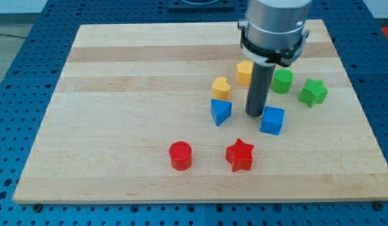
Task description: Move blue cube to the top of the red star
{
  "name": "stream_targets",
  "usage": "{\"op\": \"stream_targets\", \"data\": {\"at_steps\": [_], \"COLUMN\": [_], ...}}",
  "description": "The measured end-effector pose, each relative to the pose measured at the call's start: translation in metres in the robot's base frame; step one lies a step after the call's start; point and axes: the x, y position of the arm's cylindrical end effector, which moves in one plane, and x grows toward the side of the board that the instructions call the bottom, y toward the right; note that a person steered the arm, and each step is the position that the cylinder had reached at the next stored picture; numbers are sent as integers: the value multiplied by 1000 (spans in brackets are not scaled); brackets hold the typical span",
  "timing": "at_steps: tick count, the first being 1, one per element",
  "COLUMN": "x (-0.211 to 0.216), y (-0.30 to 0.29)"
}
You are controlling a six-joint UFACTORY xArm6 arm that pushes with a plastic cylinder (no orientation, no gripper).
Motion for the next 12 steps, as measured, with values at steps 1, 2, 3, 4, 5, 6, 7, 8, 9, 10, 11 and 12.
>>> {"op": "stream_targets", "data": {"at_steps": [1,2,3,4,5,6,7,8,9,10,11,12], "x": [1,13,49,62,85,84,81,81,78,77,71,60], "y": [53,63,55,103,117,104,72,50,8,12,65,44]}}
